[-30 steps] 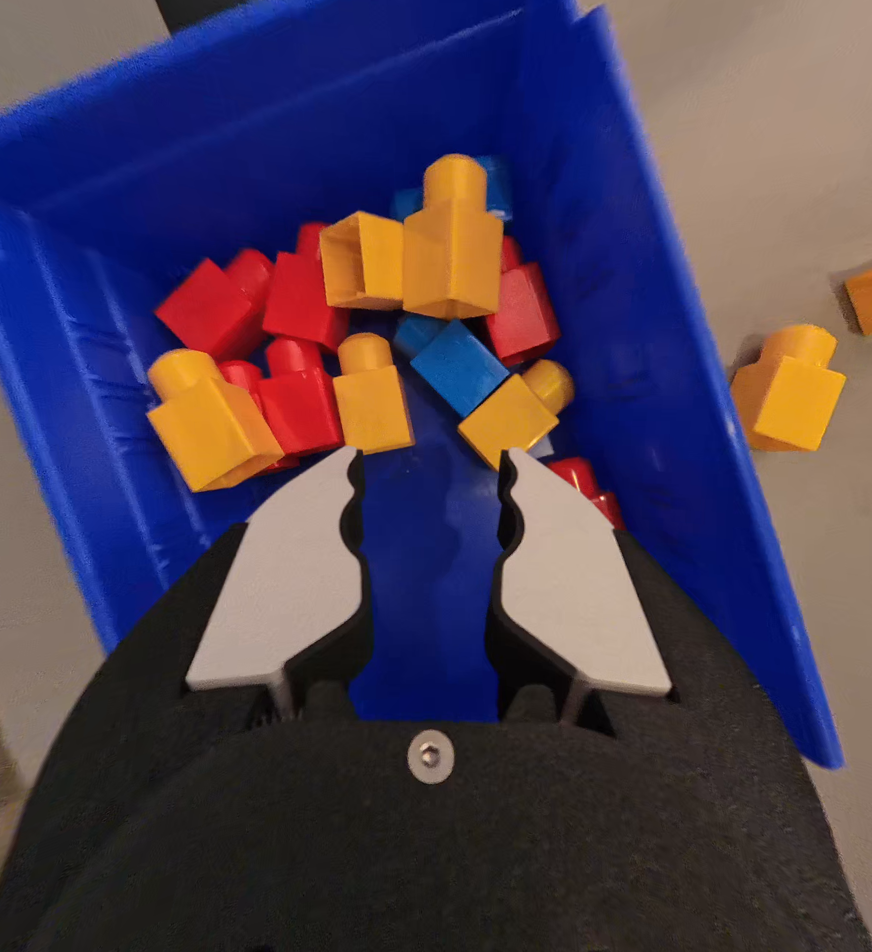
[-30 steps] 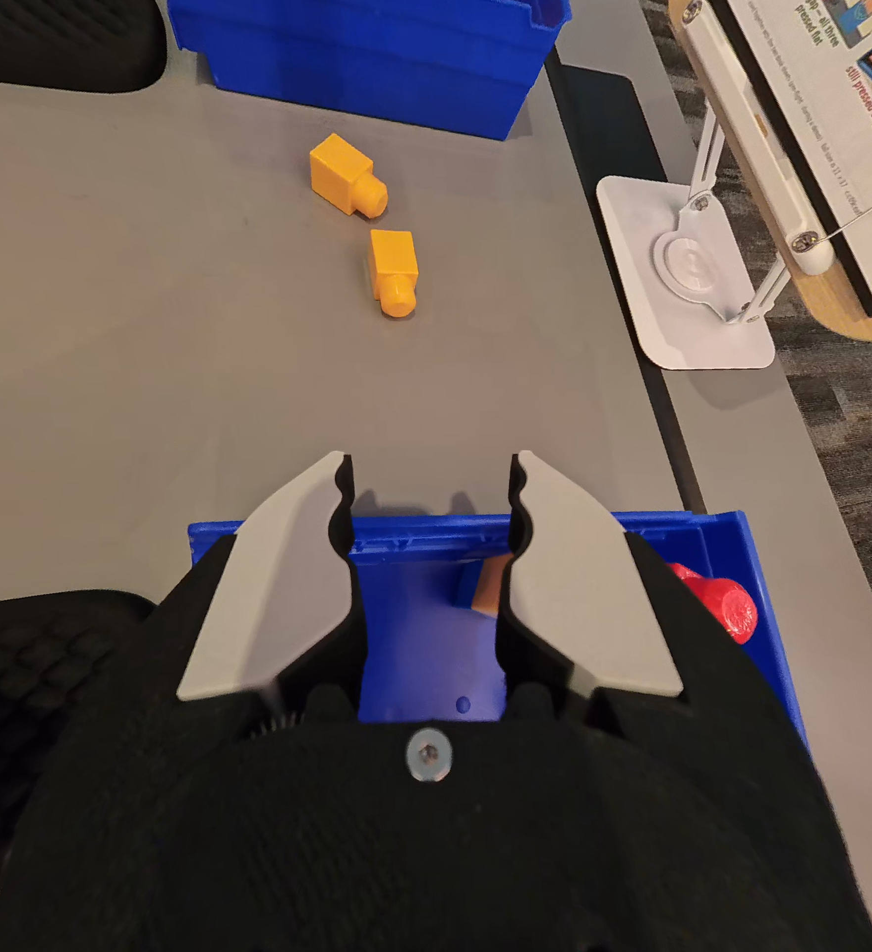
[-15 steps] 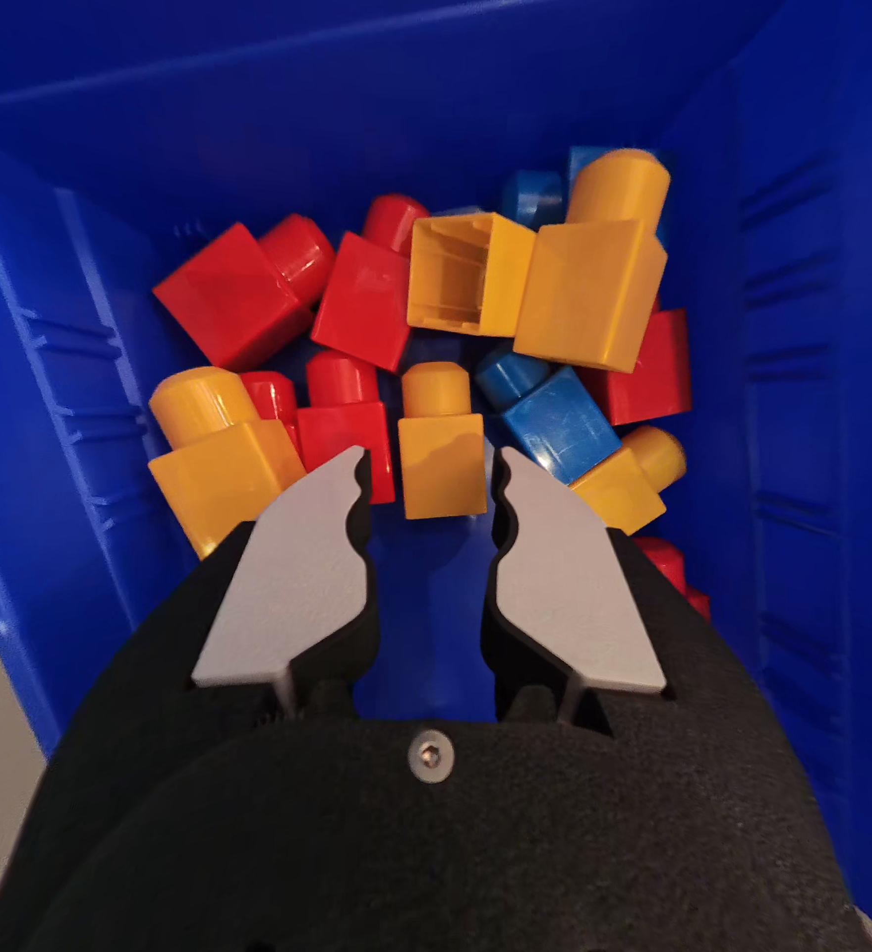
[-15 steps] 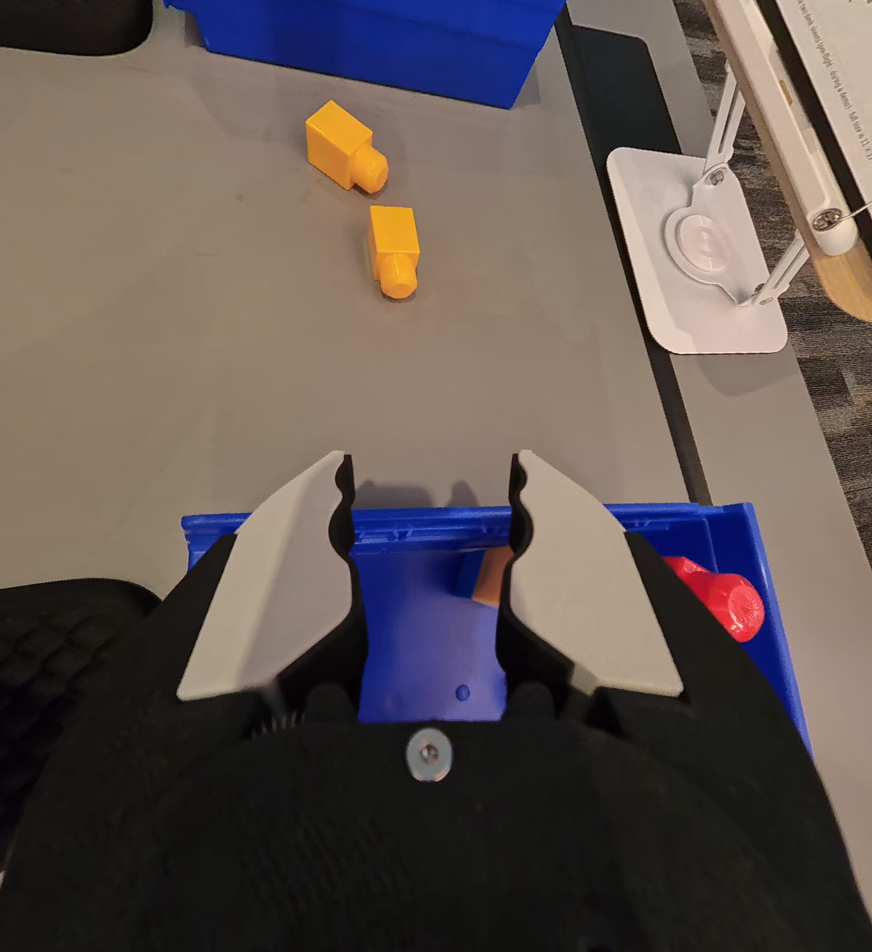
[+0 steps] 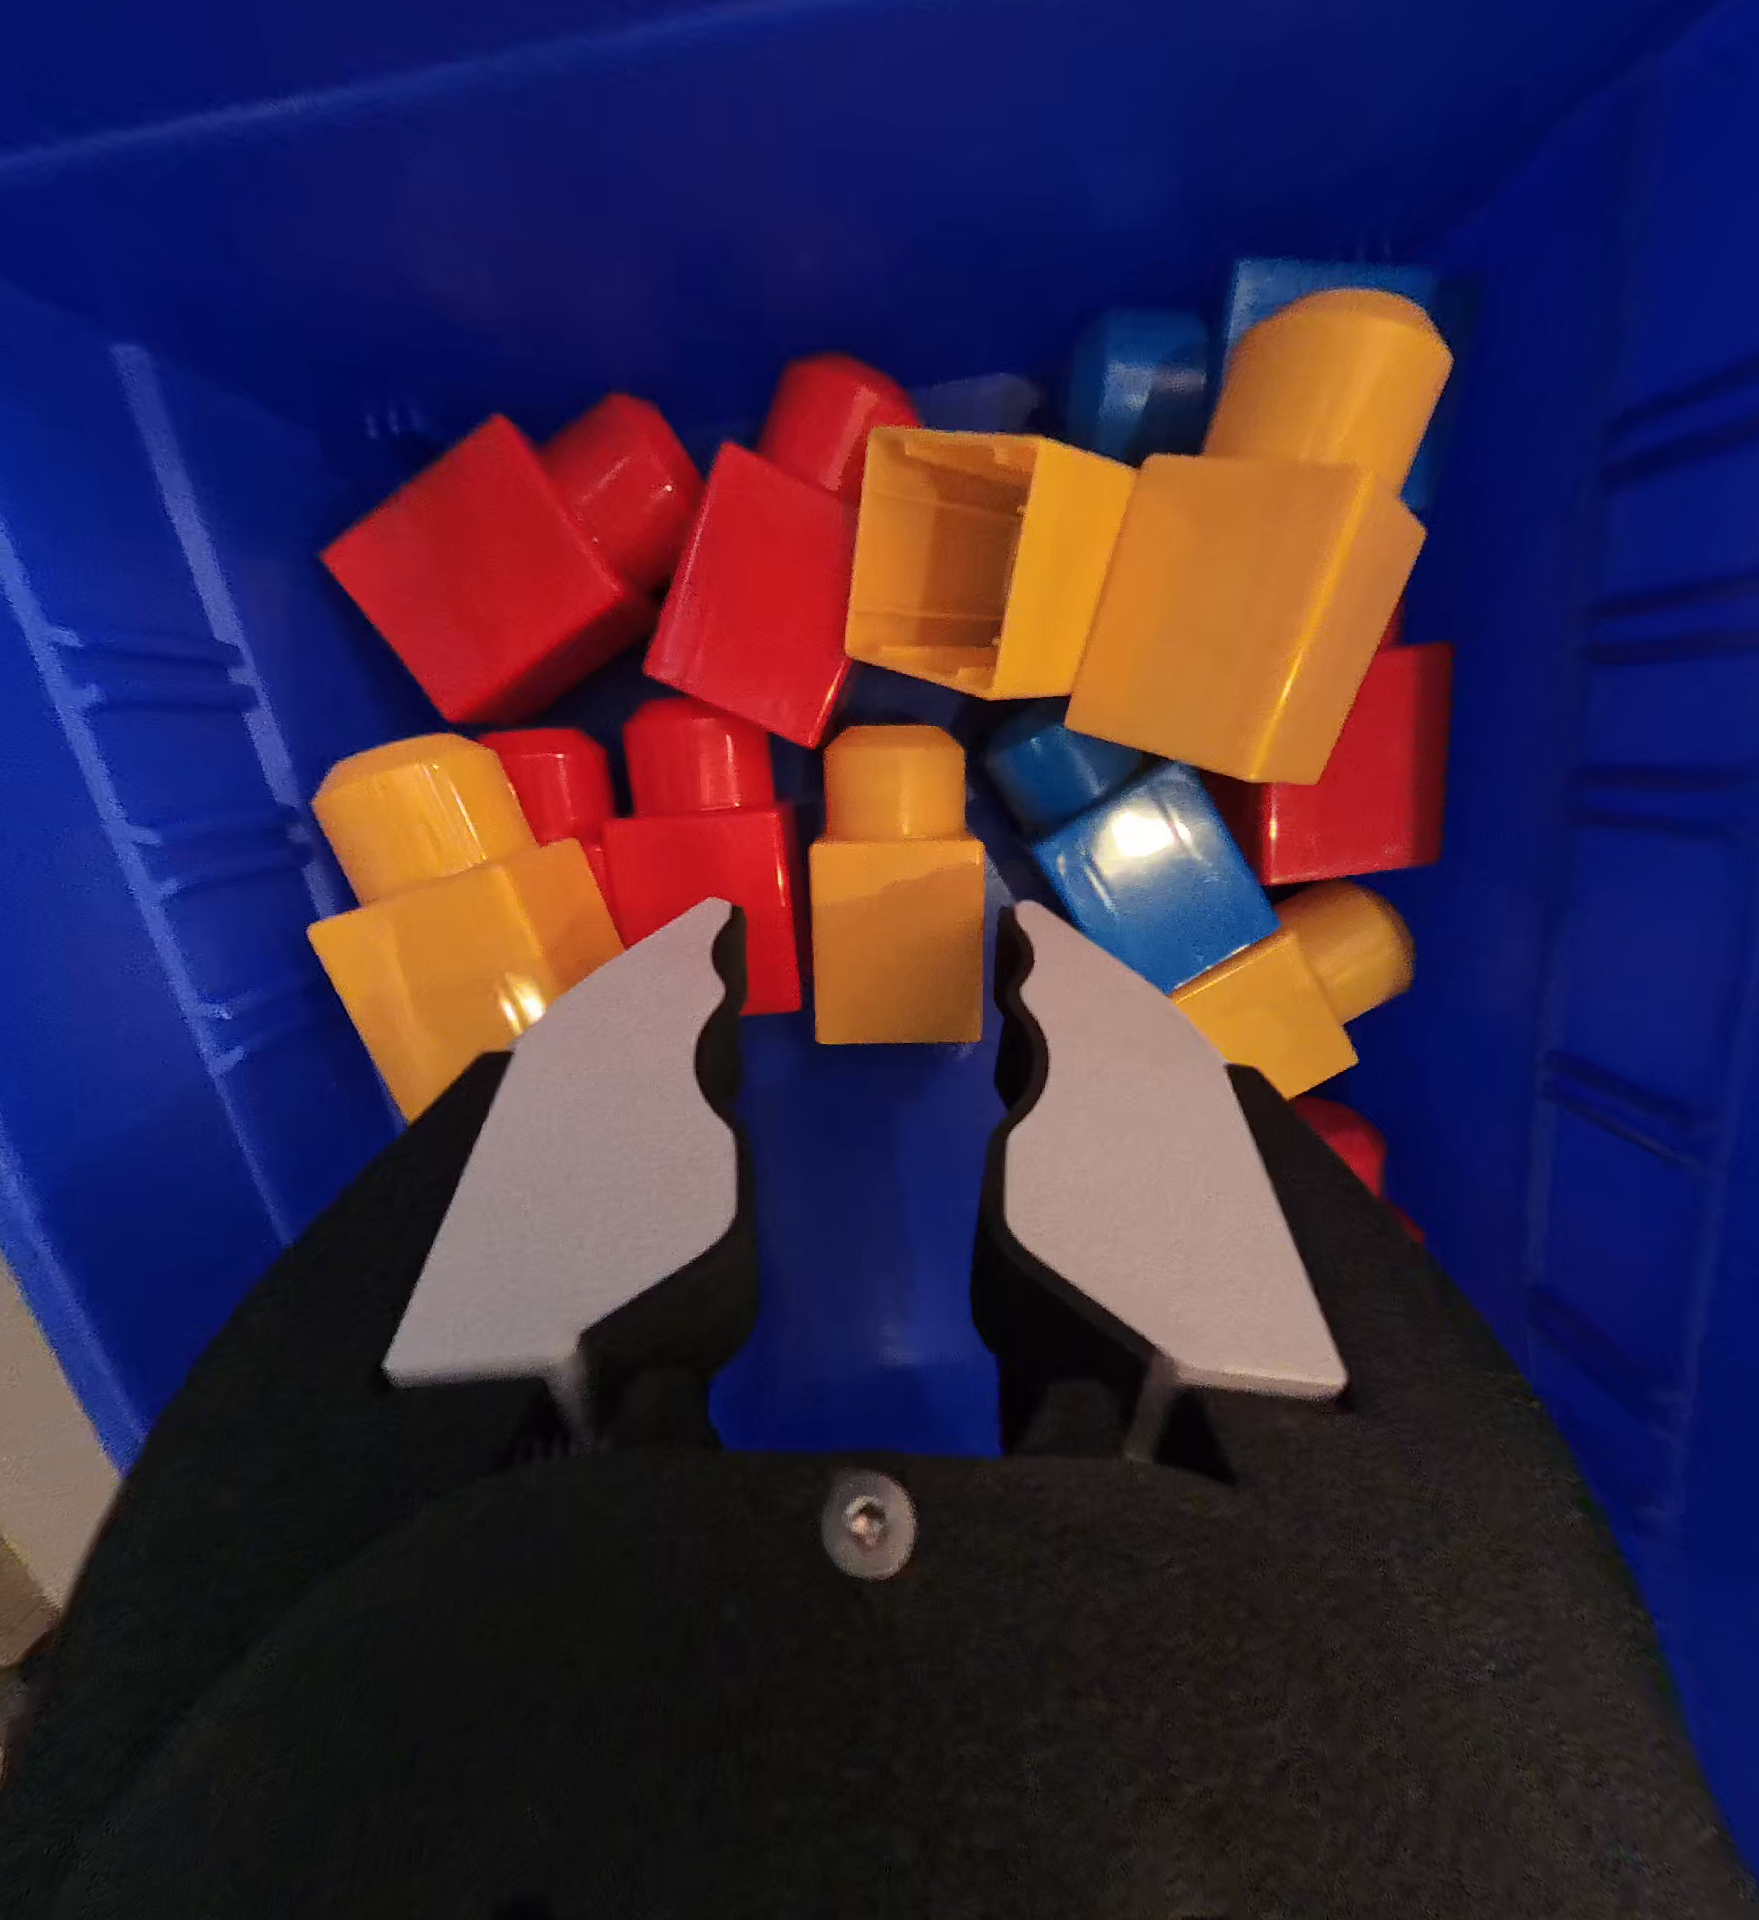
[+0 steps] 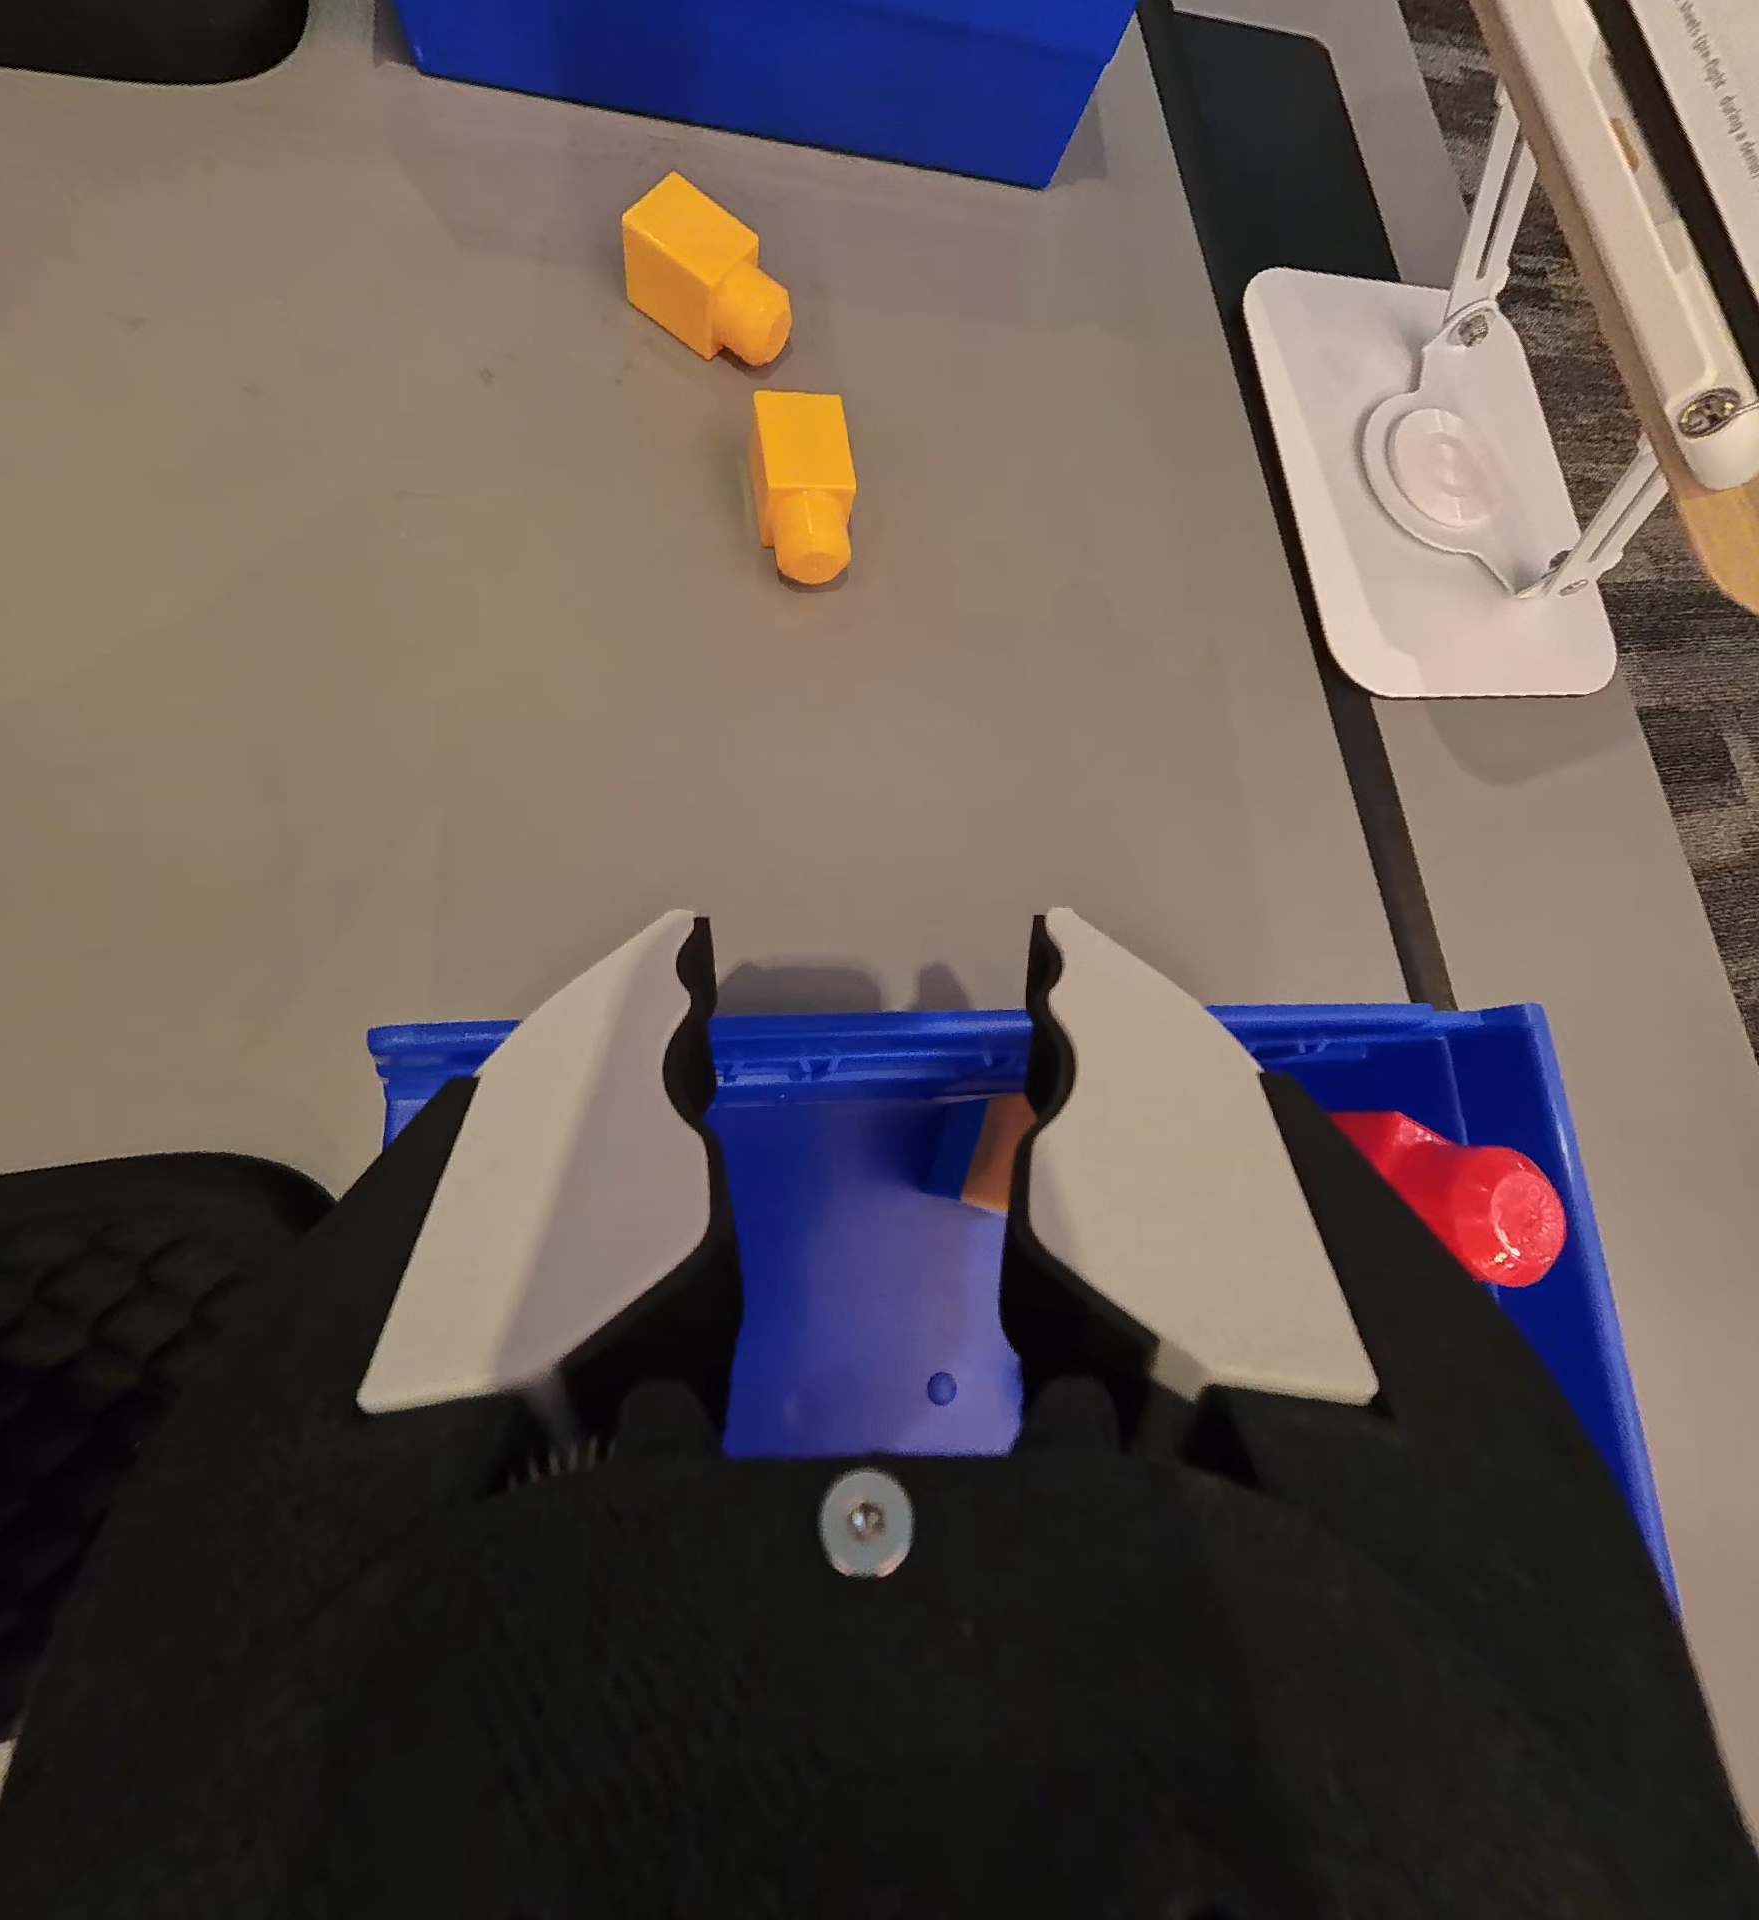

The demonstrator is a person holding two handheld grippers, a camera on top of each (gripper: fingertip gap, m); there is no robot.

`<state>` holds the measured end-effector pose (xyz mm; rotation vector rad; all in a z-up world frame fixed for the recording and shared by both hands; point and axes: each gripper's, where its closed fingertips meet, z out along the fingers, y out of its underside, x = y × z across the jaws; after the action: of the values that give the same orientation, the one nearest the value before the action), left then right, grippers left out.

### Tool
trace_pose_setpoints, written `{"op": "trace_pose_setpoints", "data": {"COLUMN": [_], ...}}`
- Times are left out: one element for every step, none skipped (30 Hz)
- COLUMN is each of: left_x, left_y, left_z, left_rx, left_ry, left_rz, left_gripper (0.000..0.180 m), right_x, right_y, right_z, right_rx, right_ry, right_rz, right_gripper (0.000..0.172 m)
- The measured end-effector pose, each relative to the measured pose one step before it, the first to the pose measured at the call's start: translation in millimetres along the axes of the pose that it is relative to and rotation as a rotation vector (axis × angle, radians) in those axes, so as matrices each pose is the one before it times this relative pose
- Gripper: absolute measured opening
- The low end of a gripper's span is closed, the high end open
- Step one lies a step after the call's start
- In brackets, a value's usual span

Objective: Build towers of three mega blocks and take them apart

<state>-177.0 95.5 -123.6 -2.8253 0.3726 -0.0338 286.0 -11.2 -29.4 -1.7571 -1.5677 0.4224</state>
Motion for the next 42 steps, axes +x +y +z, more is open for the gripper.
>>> {"op": "trace_pose_setpoints", "data": {"left_x": [1.74,1.46,1.15,0.82,0.91,1.06,0.96,0.78,0.79,0.59,0.65,0.26,0.66,1.9,3.64,4.91,3.79,0.57,-2.03,-1.08,-0.57,-0.63,-1.96,-0.88,-0.94,-0.25,-0.42,-0.29,-0.48,0.22,0.36,0.57,0.36,0.17,-0.24,-0.27,0.08,0.41,0.71,0.91,1.18,1.71], "left_y": [0.14,0.33,1.18,2.12,2.6,2.42,2.57,2.92,2.98,1.83,0.21,-1.22,-1.64,-1.26,-0.86,-0.24,0.26,0.39,0.38,-1.12,-2.06,-0.65,-1.27,-1.53,-1.97,-1.62,-0.95,-0.34,0.23,0.7,1.7,2.97,2.87,2.58,2.5,2.91,3.42,3.82,4.07,4.27,4.26,4.7], "left_z": [-0.21,-0.08,0.04,0.1,-0.14,-0.26,-0.16,-0.19,-0.45,-0.25,-0.16,-0.44,-0.58,-1.01,-1.08,-0.74,-0.13,0.47,0.97,0.46,-0.04,0.59,0.06,0.42,0.02,0.23,0.1,-0.04,0.21,0.09,-0.17,-0.33,-0.37,-0.15,-0.08,-0.2,-0.28,-0.5,-0.53,-0.71,-0.83,-1.01], "left_rx": [-0.0111,-0.0113,-0.0128,-0.0167,-0.0164,-0.015,-0.0135,-0.0143,-0.0131,-0.0043,0.0042,0.0123,0.0142,0.0101,0.0076,0.0026,-0.0036,-0.0063,-0.0081,0.0007,0.0077,-0.0015,0.0021,0.0043,0.0072,0.0067,0.0025,-0.0003,-0.0012,-0.0015,-0.0065,-0.013,-0.0098,-0.0057,-0.0044,-0.0056,-0.0076,-0.0087,-0.0087,-0.0088,-0.0069,-0.0084], "left_ry": [0.0097,0.0033,-0.0056,-0.0104,-0.0104,-0.0079,-0.0089,-0.0102,-0.0086,-0.0062,0.0009,0.005,0.0096,0.0151,0.0209,0.0241,0.015,-0.0039,-0.0163,-0.0062,0.0025,0.0034,-0.0049,0.0031,0.0023,0.0068,0.0031,0.0002,-0.0053,-0.007,-0.0089,-0.0058,-0.0076,-0.0108,-0.0121,-0.011,-0.0085,-0.0061,-0.0031,0.0006,0.0054,0.0115], "left_rz": [-0.0091,-0.0004,0.0116,0.0148,0.0089,0.0073,0.0101,0.0118,0.0101,0.0041,-0.0027,-0.0081,-0.0105,-0.0092,-0.0062,0.0008,0.004,0.0026,0.0002,-0.0038,-0.0077,-0.008,-0.0059,-0.0063,-0.0052,-0.0086,-0.0067,0.0016,0.0073,0.0092,0.0079,0.0035,0.0092,0.0131,0.0117,0.0069,0.0049,0.006,0.0059,0.0049,0.0023,-0.0004], "left_gripper": [0.049,0.051,0.052,0.053,0.054,0.055,0.056,0.056,0.057,0.056,0.056,0.053,0.053,0.053,0.052,0.052,0.052,0.052,0.052,0.052,0.052,0.052,0.05,0.05,0.049,0.049,0.048,0.048,0.047,0.047,0.047,0.047,0.047,0.047,0.047,0.047,0.048,0.049,0.049,0.049,0.049,0.049], "right_x": [-0.17,0.06,-0.01,0.07,0.02,-0.06,0.04,-0.02,0.05,0.06,-0.04,0.0,-0.1,-0.31,-0.37,-0.2,0.03,0.14,0.34,0.25,0.03,-0.07,-0.06,0.03,-0.1,-0.11,0.04,0.09,0.06,0.12,0.18,-0.23,-0.16,0.01,0.0,-0.02,-0.15,-0.16,-0.28,-0.2,-0.14,-0.04], "right_y": [0.14,0.17,0.05,-0.01,-0.08,-0.02,0.36,0.4,0.28,-0.04,-0.31,-0.45,-0.4,-0.16,0.02,0.43,0.6,0.73,0.72,0.56,0.3,0.03,-0.07,-0.33,-0.33,0.08,0.39,0.59,0.39,0.6,0.33,0.05,-0.23,0.01,-0.24,-0.35,-0.1,0.0,-0.02,0.15,-0.12,-0.1], "right_z": [-0.03,-0.15,-0.09,-0.05,-0.15,-0.02,-0.01,0.0,0.09,-0.09,-0.04,-0.1,0.01,0.08,0.26,0.25,0.19,0.45,0.32,0.24,0.08,0.12,-0.13,-0.03,0.13,0.26,0.35,0.52,0.41,0.32,0.23,0.06,-0.01,-0.06,-0.08,0.01,0.03,0.13,-0.02,-0.06,-0.13,-0.24], "right_rx": [0.0006,0.0004,0.0007,0.0017,0.0023,0.0012,-0.0006,-0.0014,-0.001,-0.0002,0.0008,0.0013,0.0009,0.0001,-0.0013,-0.0022,-0.0024,-0.0028,-0.0028,-0.0021,-0.0012,-0.0003,0.0,0.0009,0.0009,-0.0006,-0.002,-0.0024,-0.002,-0.0019,-0.0009,0.0007,0.0012,0.0005,0.0008,0.0011,0.0002,-0.0005,-0.0004,-0.0001,0.0009,0.0008], "right_ry": [-0.0014,-0.0007,-0.0004,-0.0006,-0.001,-0.001,-0.0002,-0.0005,-0.0001,0.0002,-0.0001,0.0004,0.0003,-0.0009,-0.0011,-0.0008,-0.0007,-0.0008,0.0002,0.0005,0.0003,-0.0001,0.0004,0.0004,-0.0008,-0.0011,-0.001,-0.0013,-0.0015,-0.0006,0.0,-0.0013,-0.0009,0.0002,-0.0003,-0.0005,-0.0001,-0.0004,-0.0008,-0.0004,0.0,0.0], "right_rz": [0.0001,0.0,0.0,0.0002,0.0008,0.0009,0.0003,0.0004,0.0,-0.0003,-0.0006,-0.0013,-0.0008,-0.0005,-0.0012,-0.0005,0.0012,0.0025,0.0022,0.0017,0.0008,0.0001,-0.0008,-0.0009,-0.0002,-0.0002,-0.0001,0.0007,0.0014,0.0011,0.0007,0.0007,-0.0005,-0.0008,0.0001,-0.0002,-0.0009,-0.0006,-0.0004,-0.0006,-0.0002,0.0004], "right_gripper": [0.059,0.059,0.059,0.059,0.059,0.059,0.059,0.059,0.059,0.059,0.059,0.058,0.058,0.059,0.059,0.059,0.059,0.059,0.059,0.059,0.059,0.059,0.059,0.059,0.058,0.058,0.059,0.059,0.059,0.059,0.059,0.058,0.058,0.058,0.058,0.058,0.058,0.058,0.058,0.058,0.058,0.058]}}
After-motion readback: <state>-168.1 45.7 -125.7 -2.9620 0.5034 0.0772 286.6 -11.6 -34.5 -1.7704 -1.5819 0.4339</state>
